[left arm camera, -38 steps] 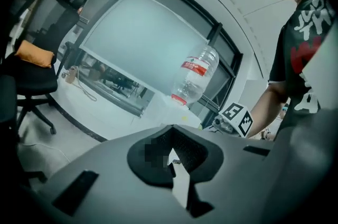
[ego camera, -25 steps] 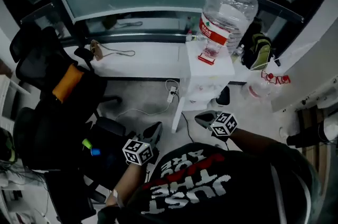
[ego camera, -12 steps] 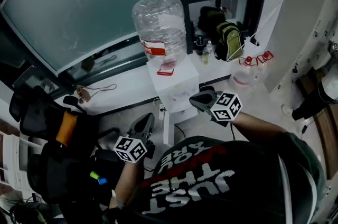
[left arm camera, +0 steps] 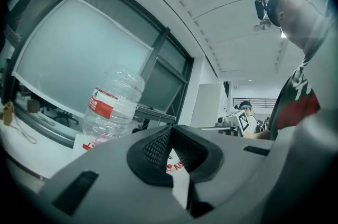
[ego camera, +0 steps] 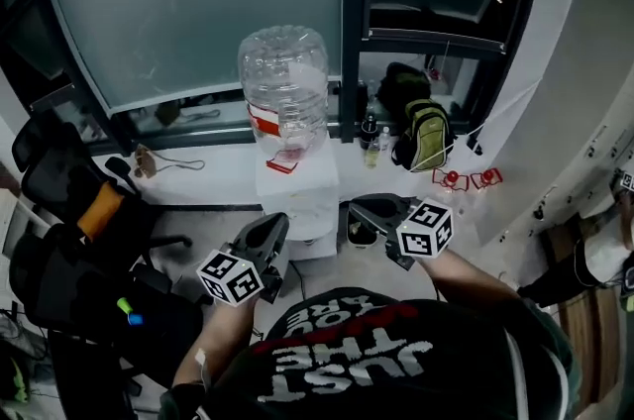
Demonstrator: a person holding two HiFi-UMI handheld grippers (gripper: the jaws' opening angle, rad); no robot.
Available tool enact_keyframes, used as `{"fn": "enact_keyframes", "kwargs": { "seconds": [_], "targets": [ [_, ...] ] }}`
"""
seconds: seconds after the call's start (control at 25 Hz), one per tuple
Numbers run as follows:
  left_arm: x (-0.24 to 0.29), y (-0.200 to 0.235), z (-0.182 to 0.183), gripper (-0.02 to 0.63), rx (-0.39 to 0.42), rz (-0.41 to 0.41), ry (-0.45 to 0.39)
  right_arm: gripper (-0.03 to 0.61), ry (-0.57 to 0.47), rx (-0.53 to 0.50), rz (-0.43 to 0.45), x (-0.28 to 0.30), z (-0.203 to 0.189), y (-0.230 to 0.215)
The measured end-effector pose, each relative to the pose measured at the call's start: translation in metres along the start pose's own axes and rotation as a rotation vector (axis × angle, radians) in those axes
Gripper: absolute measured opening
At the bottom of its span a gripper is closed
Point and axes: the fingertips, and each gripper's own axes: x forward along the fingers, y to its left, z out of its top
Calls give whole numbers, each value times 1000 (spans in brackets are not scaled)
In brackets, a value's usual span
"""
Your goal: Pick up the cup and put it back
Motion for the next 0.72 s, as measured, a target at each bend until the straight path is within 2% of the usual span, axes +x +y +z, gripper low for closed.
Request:
{"fn": "enact_keyframes", "kwargs": {
  "seconds": [0.28,0.72],
  "targets": [
    [-33,13,4,9,57,-26,58,34,-52,29,-24,21,0,21],
    [-61,38,9,9,25,-55,45,34,-2,-35,-56,48,-3,48]
  ]
}}
